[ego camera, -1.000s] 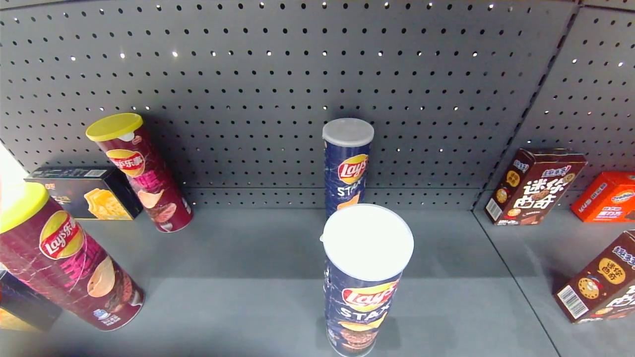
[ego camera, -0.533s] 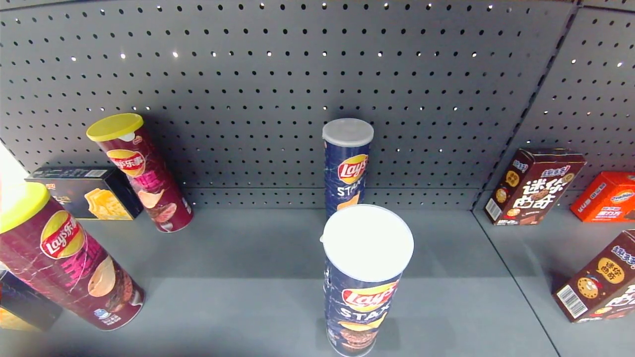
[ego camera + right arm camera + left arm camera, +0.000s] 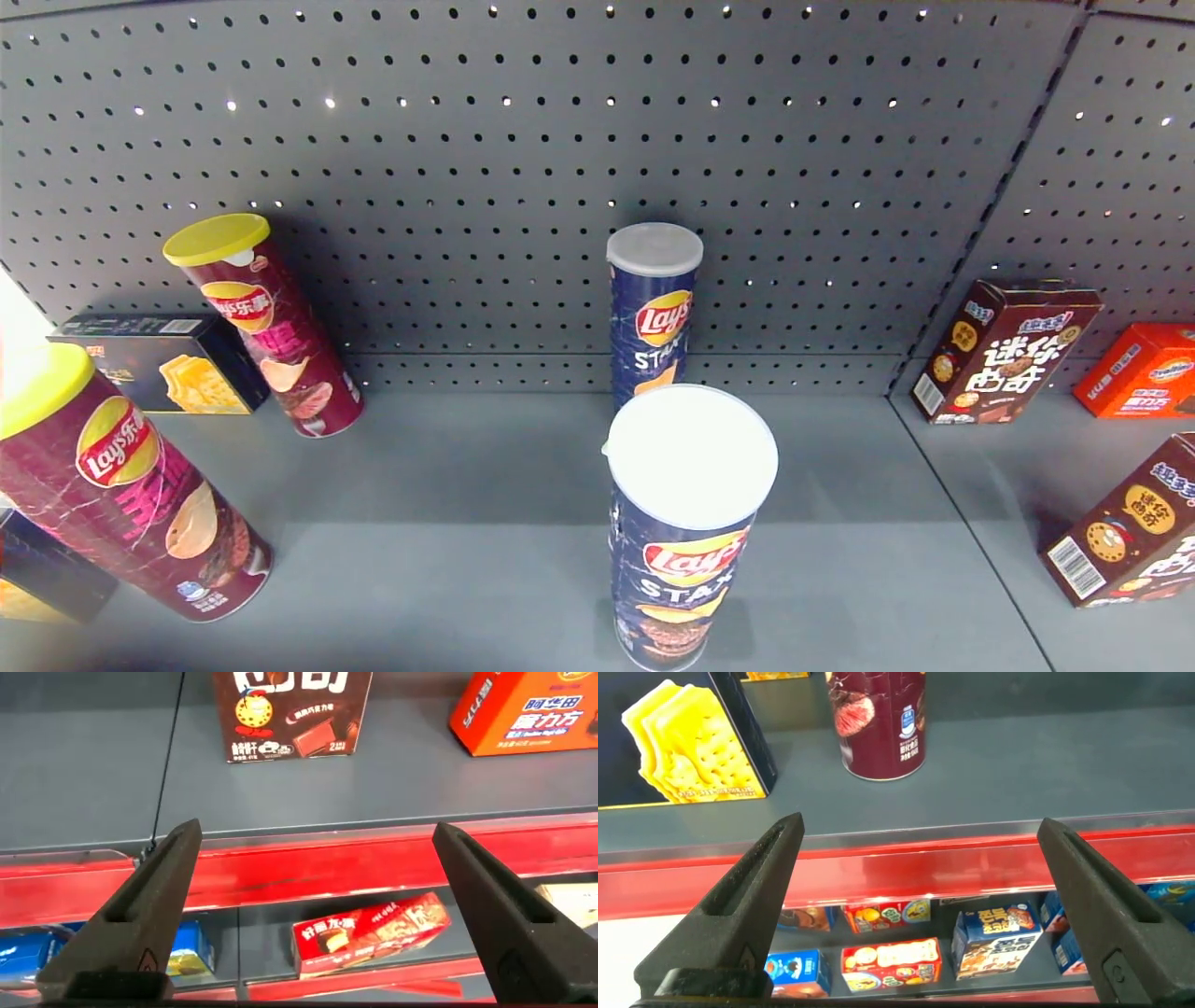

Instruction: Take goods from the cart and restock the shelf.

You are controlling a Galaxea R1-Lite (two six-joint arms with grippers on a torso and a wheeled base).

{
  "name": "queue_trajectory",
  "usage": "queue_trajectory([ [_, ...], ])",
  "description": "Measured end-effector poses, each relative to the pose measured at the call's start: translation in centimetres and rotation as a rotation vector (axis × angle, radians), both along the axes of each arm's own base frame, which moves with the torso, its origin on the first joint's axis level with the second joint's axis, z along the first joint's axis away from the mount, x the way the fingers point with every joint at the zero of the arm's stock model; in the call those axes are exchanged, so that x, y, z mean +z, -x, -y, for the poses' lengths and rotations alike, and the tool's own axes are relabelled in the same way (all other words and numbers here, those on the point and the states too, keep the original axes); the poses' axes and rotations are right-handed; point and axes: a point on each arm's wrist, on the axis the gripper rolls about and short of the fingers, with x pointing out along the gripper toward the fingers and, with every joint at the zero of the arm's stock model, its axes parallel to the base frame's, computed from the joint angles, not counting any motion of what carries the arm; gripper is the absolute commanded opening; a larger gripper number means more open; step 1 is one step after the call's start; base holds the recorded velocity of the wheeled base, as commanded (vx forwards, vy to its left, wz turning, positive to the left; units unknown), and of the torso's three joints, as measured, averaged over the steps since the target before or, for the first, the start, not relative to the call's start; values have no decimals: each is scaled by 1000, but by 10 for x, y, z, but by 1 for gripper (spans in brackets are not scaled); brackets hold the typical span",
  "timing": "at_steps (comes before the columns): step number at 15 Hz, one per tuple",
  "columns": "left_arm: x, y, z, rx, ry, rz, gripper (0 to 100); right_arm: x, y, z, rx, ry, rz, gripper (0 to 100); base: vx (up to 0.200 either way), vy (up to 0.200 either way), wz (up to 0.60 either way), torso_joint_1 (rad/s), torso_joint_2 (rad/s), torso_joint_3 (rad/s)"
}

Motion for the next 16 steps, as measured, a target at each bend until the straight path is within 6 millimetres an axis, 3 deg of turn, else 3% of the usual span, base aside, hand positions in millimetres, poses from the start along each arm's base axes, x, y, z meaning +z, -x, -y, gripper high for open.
queue_trajectory([
  [16,0,0,0,-2,-4,0,100,-2,7,2,124,2,88,100,0,0,0,0,0,0],
])
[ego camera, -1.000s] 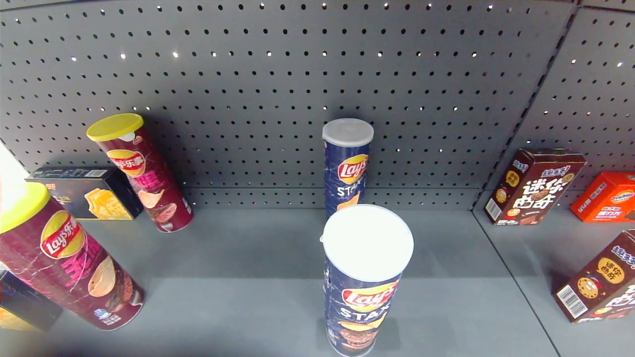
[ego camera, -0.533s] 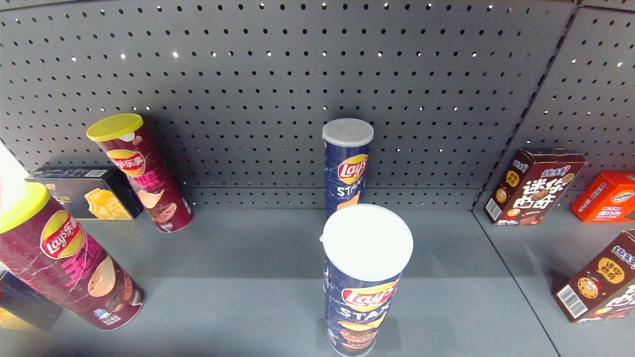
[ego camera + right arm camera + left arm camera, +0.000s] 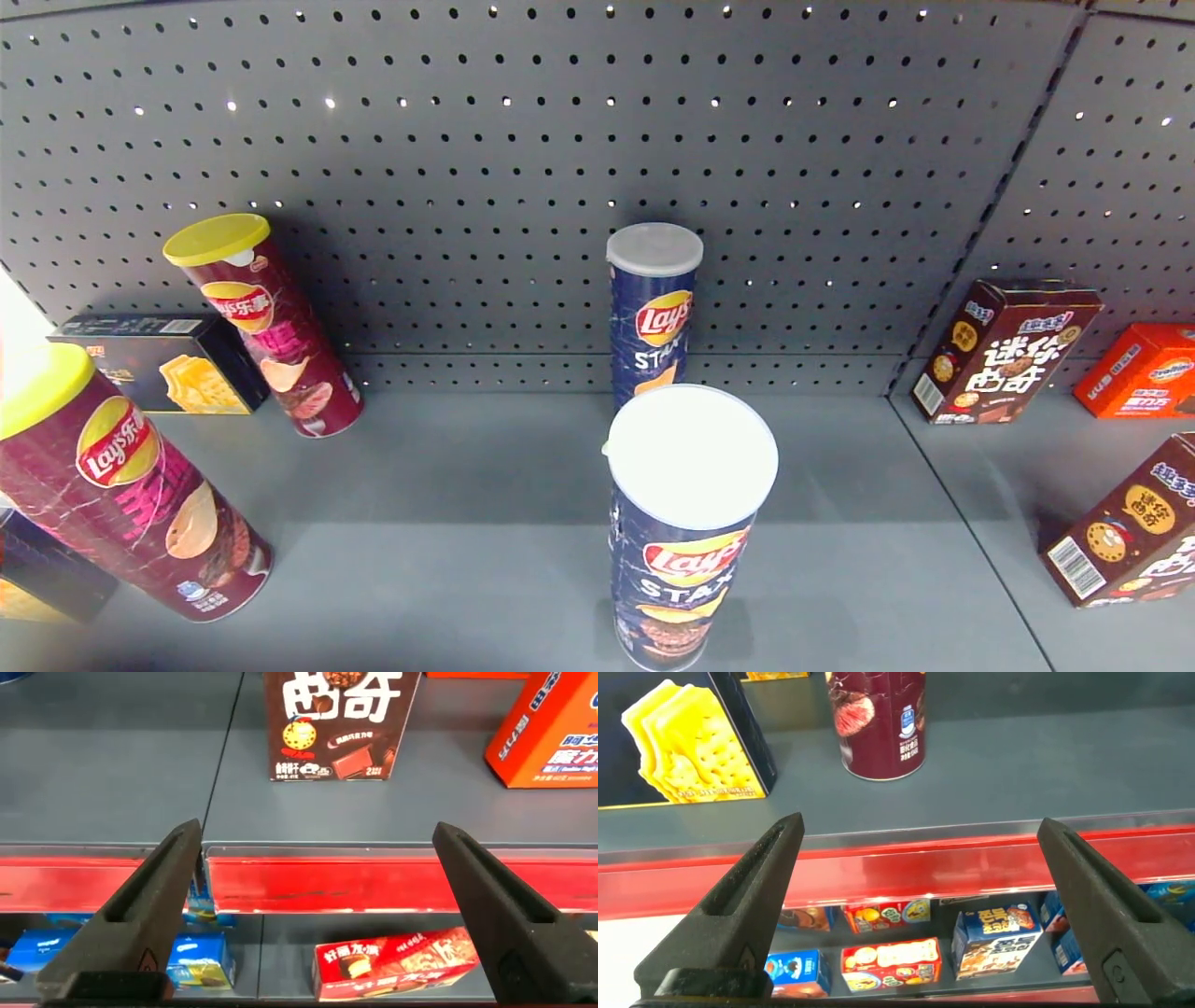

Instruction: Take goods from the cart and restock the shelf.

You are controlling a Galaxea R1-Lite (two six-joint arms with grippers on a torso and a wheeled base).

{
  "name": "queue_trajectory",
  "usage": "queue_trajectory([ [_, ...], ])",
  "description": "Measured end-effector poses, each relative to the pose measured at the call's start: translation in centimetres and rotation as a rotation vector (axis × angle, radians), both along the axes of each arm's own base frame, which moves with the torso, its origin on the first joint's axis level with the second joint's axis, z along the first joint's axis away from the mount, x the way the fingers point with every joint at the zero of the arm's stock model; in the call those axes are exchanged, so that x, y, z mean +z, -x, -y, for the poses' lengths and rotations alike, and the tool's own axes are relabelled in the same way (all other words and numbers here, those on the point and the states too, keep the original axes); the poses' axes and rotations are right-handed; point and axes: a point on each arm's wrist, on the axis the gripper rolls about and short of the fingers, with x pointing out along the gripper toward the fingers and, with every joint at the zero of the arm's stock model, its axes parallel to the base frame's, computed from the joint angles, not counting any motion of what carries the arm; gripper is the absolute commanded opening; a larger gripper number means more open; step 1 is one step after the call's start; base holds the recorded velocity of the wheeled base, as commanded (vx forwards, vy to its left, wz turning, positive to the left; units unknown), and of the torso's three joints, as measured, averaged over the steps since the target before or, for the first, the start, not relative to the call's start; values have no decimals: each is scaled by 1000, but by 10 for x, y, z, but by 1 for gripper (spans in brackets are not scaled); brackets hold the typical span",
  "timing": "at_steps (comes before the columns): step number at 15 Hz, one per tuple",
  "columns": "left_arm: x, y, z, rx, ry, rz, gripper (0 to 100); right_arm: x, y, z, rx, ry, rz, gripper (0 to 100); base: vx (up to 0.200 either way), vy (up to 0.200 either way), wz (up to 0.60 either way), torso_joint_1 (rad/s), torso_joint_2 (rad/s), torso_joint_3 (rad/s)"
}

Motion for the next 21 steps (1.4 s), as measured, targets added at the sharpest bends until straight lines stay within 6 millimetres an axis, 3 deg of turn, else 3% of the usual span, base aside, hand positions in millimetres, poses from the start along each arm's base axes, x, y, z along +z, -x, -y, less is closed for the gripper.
queue_trajectory([
  [5,0,0,0,20,-73,6,100,0,0,0,-2,-3,2,100,0,0,0,0,0,0],
  [7,0,0,-2,82,-55,3,100,0,0,0,-2,-3,2,100,0,0,0,0,0,0],
  [21,0,0,-2,88,10,2,100,0,0,0,-2,-1,3,100,0,0,0,0,0,0],
])
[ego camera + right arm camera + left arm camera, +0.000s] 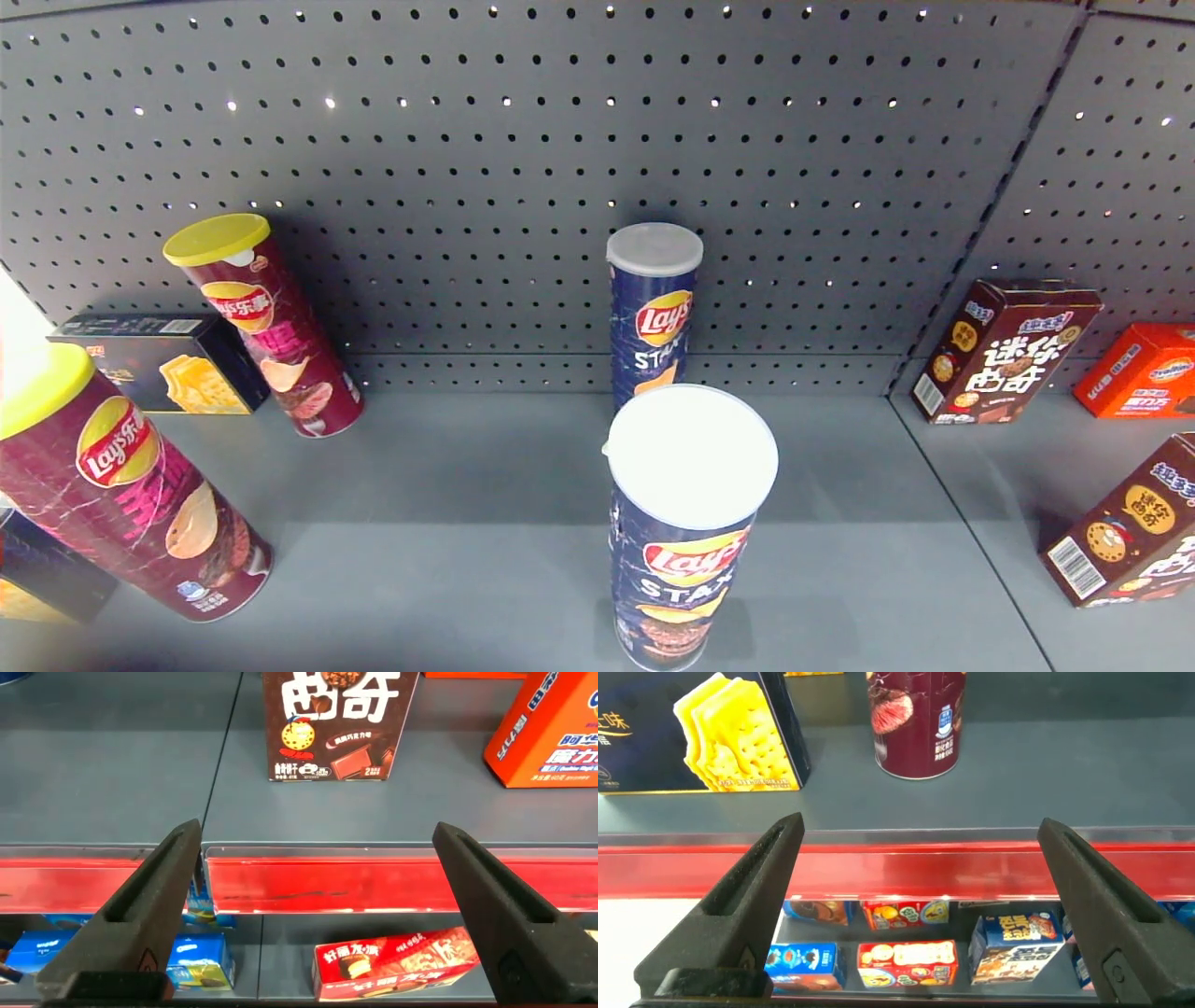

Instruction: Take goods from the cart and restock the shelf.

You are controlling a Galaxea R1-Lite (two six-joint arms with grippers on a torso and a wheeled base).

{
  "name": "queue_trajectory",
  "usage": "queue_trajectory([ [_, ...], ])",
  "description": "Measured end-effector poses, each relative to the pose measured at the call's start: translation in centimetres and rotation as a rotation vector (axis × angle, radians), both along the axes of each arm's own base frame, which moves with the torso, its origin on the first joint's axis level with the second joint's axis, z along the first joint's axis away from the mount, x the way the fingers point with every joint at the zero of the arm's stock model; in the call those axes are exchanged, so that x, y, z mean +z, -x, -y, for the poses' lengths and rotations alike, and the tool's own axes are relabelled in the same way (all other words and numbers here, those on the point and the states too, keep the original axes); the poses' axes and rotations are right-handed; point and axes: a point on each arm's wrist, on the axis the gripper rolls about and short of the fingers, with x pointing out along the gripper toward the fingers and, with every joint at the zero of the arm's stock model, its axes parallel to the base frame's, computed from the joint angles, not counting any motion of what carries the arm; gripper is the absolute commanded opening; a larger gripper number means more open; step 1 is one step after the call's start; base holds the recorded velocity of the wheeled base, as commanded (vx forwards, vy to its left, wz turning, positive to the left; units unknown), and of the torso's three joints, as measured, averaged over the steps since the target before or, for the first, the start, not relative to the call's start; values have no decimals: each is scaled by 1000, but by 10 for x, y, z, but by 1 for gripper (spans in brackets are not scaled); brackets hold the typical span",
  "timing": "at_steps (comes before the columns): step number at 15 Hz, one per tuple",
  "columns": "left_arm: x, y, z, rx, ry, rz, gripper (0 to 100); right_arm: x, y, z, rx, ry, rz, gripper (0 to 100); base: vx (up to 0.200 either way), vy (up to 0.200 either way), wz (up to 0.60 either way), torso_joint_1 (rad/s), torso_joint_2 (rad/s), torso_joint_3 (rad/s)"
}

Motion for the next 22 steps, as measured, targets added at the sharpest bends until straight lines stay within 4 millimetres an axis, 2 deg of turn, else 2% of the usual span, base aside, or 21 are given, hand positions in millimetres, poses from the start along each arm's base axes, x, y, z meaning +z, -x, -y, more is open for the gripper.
queue_trajectory([
  [22,0,0,0,-1,20,1,100,0,0,0,1,1,1,100,0,0,0,0,0,0],
])
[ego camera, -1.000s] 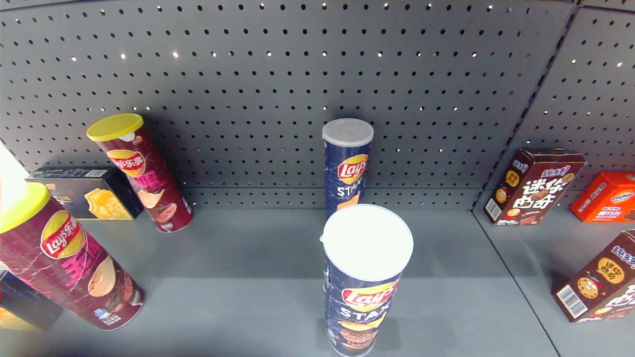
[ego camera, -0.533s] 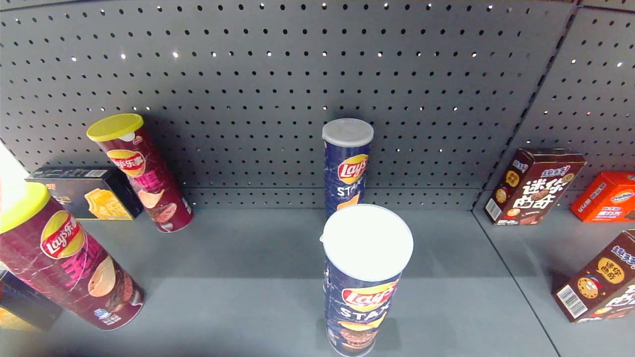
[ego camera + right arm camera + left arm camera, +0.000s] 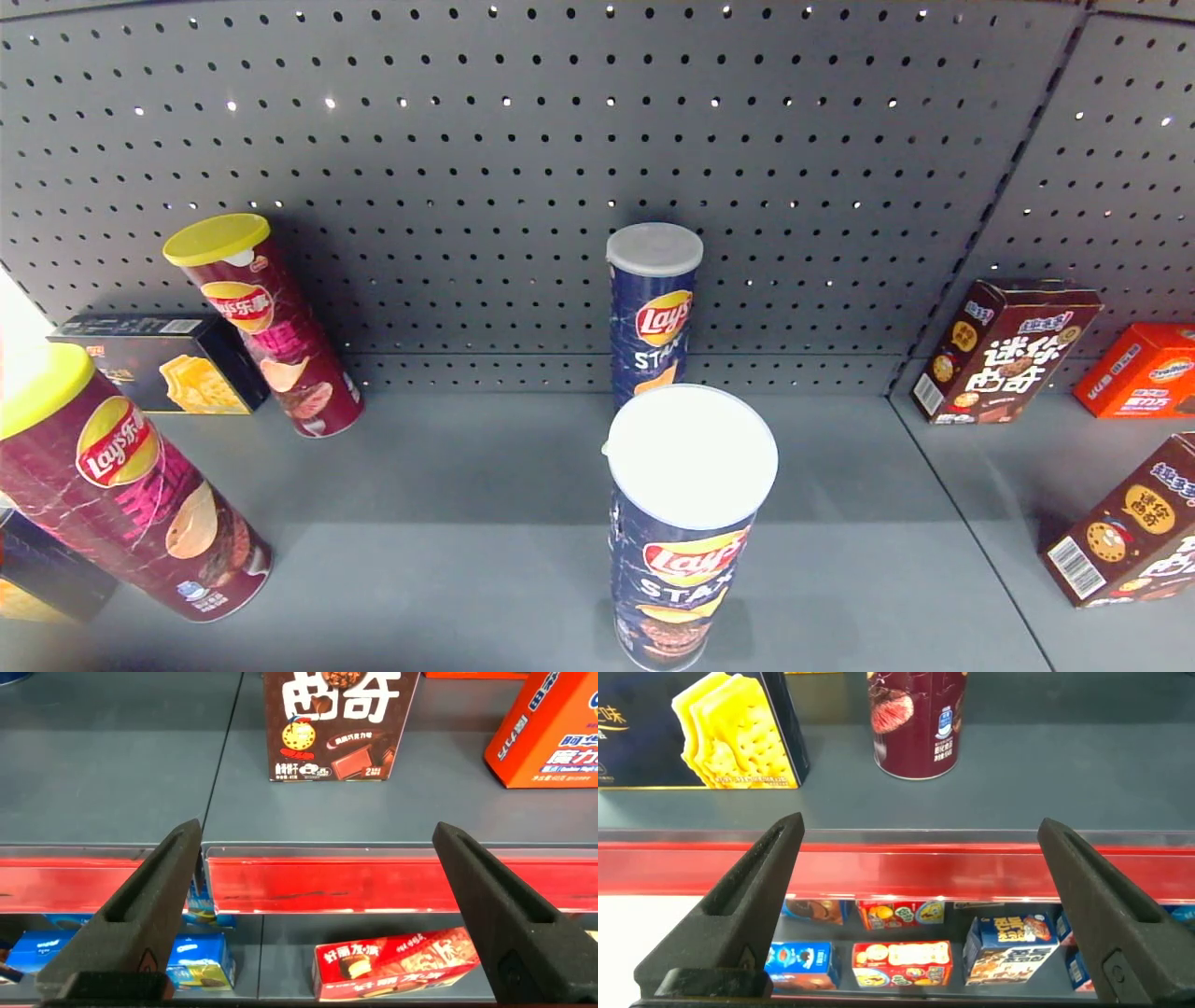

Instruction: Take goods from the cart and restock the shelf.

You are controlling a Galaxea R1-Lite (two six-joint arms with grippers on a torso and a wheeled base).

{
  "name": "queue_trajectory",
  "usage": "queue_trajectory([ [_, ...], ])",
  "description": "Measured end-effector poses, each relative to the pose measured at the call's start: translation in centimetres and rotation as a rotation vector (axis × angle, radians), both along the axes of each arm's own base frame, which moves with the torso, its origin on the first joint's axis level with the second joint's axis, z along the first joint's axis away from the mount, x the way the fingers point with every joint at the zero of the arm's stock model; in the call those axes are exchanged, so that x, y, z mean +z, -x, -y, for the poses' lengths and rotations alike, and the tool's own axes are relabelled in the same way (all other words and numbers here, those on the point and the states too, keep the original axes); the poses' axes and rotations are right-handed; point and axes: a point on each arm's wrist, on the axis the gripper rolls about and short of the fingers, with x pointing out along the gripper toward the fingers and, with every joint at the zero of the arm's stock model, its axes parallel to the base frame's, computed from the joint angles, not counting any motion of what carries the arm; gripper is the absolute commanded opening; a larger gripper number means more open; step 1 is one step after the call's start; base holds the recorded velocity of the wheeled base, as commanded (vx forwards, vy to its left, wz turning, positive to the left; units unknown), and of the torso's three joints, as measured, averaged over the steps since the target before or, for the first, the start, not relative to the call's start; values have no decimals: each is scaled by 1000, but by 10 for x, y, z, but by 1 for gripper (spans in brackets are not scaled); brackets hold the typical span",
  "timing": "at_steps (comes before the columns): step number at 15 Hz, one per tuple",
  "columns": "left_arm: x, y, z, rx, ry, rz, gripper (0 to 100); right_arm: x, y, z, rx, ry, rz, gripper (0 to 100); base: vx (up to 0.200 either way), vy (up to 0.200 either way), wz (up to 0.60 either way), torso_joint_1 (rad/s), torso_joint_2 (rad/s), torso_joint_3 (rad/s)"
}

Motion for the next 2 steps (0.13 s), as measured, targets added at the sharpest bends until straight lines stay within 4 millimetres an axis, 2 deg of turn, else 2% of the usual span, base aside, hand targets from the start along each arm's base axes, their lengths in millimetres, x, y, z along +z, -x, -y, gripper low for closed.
queue_trajectory([
  [2,0,0,0,0,0,0,100,0,0,0,0,-1,0,100,0,0,0,0,0,0],
])
